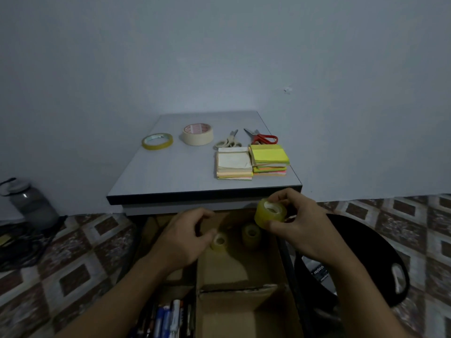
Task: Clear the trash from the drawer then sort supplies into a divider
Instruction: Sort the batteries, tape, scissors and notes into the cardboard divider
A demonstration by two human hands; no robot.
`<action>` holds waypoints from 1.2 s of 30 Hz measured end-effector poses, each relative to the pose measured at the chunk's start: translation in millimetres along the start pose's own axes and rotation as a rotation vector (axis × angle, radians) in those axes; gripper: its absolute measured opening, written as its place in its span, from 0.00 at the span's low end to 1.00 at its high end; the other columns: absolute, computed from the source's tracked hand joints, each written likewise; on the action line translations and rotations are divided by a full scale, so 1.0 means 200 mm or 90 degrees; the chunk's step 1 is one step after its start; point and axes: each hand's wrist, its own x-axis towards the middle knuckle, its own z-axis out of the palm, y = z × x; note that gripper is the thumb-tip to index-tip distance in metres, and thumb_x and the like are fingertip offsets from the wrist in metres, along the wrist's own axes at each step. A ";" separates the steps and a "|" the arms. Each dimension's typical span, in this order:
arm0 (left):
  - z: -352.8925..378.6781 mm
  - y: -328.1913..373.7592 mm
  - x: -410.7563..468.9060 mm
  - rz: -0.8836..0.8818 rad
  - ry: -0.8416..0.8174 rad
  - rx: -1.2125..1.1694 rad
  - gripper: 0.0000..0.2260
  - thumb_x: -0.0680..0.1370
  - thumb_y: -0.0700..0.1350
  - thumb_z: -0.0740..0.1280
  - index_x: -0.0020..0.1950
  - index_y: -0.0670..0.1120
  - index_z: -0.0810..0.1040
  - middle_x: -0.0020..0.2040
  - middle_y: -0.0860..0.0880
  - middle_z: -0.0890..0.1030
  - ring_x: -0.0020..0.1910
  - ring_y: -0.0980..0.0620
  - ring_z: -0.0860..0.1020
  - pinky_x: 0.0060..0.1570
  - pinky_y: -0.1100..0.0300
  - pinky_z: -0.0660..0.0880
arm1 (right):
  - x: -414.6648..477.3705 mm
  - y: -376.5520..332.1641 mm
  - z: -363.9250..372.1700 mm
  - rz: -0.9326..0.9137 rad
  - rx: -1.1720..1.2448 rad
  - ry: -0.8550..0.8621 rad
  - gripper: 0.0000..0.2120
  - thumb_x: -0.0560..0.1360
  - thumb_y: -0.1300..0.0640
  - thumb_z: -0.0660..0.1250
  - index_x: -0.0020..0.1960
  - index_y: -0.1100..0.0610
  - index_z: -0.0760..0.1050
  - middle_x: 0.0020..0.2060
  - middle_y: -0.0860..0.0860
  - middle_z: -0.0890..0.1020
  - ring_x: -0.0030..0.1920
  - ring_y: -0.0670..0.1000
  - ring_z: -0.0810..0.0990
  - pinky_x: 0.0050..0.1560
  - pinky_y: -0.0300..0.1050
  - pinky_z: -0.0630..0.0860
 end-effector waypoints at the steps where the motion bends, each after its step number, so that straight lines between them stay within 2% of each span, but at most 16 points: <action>1: -0.04 -0.04 -0.03 0.000 0.031 0.010 0.14 0.77 0.52 0.70 0.62 0.59 0.75 0.57 0.59 0.77 0.57 0.60 0.74 0.58 0.57 0.75 | 0.00 -0.01 0.02 0.000 -0.012 -0.014 0.19 0.69 0.56 0.77 0.55 0.45 0.74 0.49 0.43 0.79 0.44 0.44 0.80 0.38 0.35 0.77; 5: -0.18 -0.22 -0.12 -0.057 0.119 0.053 0.15 0.77 0.50 0.70 0.63 0.53 0.78 0.56 0.54 0.78 0.57 0.55 0.75 0.59 0.55 0.74 | 0.01 -0.03 0.14 -0.001 -0.059 -0.058 0.19 0.70 0.55 0.76 0.56 0.45 0.73 0.51 0.43 0.78 0.48 0.45 0.79 0.44 0.44 0.82; 10: -0.24 -0.41 -0.23 -0.115 0.084 0.119 0.19 0.75 0.54 0.68 0.65 0.52 0.77 0.62 0.52 0.77 0.61 0.54 0.73 0.61 0.54 0.72 | 0.06 -0.02 0.30 -0.006 -0.090 -0.086 0.18 0.70 0.55 0.76 0.56 0.46 0.73 0.50 0.42 0.77 0.46 0.42 0.78 0.37 0.30 0.76; 14: -0.20 -0.46 -0.29 -0.085 0.072 0.109 0.26 0.71 0.59 0.62 0.66 0.51 0.78 0.69 0.57 0.72 0.71 0.54 0.66 0.71 0.55 0.62 | 0.12 0.00 0.44 0.006 -0.123 -0.112 0.17 0.71 0.57 0.75 0.56 0.48 0.72 0.48 0.42 0.76 0.44 0.40 0.77 0.34 0.28 0.74; 16: -0.18 -0.48 -0.31 -0.082 0.087 0.082 0.23 0.72 0.56 0.64 0.66 0.52 0.78 0.70 0.60 0.68 0.75 0.54 0.62 0.73 0.56 0.56 | 0.15 0.02 0.51 0.019 -0.147 -0.130 0.19 0.72 0.57 0.74 0.58 0.47 0.71 0.52 0.45 0.78 0.46 0.42 0.78 0.38 0.31 0.76; 19: -0.16 -0.48 -0.31 -0.081 0.103 0.047 0.21 0.74 0.52 0.65 0.66 0.52 0.77 0.70 0.62 0.64 0.76 0.56 0.58 0.74 0.57 0.51 | 0.21 0.05 0.60 0.045 -0.224 -0.154 0.21 0.72 0.56 0.73 0.63 0.47 0.70 0.55 0.47 0.78 0.53 0.49 0.80 0.50 0.45 0.80; 21: -0.16 -0.50 -0.32 -0.077 0.102 0.033 0.20 0.74 0.53 0.64 0.66 0.54 0.76 0.71 0.63 0.64 0.76 0.57 0.58 0.76 0.54 0.52 | 0.24 0.06 0.64 0.055 -0.257 -0.167 0.22 0.73 0.56 0.73 0.64 0.49 0.70 0.57 0.49 0.78 0.55 0.52 0.79 0.48 0.44 0.77; 23: -0.16 -0.51 -0.32 -0.075 0.101 0.013 0.15 0.77 0.49 0.67 0.64 0.58 0.75 0.71 0.63 0.64 0.76 0.59 0.56 0.76 0.52 0.52 | 0.26 0.07 0.66 0.058 -0.279 -0.176 0.22 0.74 0.57 0.72 0.65 0.50 0.70 0.59 0.50 0.78 0.58 0.52 0.78 0.46 0.41 0.73; 25: -0.16 -0.52 -0.32 -0.070 0.106 -0.002 0.15 0.78 0.45 0.69 0.61 0.61 0.74 0.71 0.64 0.64 0.76 0.60 0.56 0.76 0.52 0.53 | 0.28 0.08 0.68 0.063 -0.287 -0.178 0.22 0.74 0.56 0.73 0.65 0.50 0.70 0.60 0.51 0.78 0.58 0.53 0.78 0.47 0.41 0.71; 30: -0.15 -0.51 -0.31 -0.066 0.125 -0.006 0.14 0.77 0.43 0.70 0.56 0.61 0.75 0.69 0.65 0.66 0.75 0.62 0.55 0.74 0.57 0.52 | 0.27 0.11 0.72 0.081 -0.281 -0.178 0.26 0.73 0.56 0.74 0.65 0.48 0.66 0.60 0.52 0.78 0.59 0.54 0.79 0.46 0.41 0.73; 36: -0.14 -0.51 -0.31 -0.066 0.124 0.004 0.12 0.77 0.43 0.69 0.56 0.58 0.77 0.69 0.64 0.66 0.74 0.63 0.55 0.71 0.62 0.50 | 0.26 0.11 0.75 0.101 -0.297 -0.178 0.26 0.74 0.58 0.71 0.67 0.49 0.63 0.60 0.55 0.78 0.56 0.57 0.80 0.44 0.43 0.75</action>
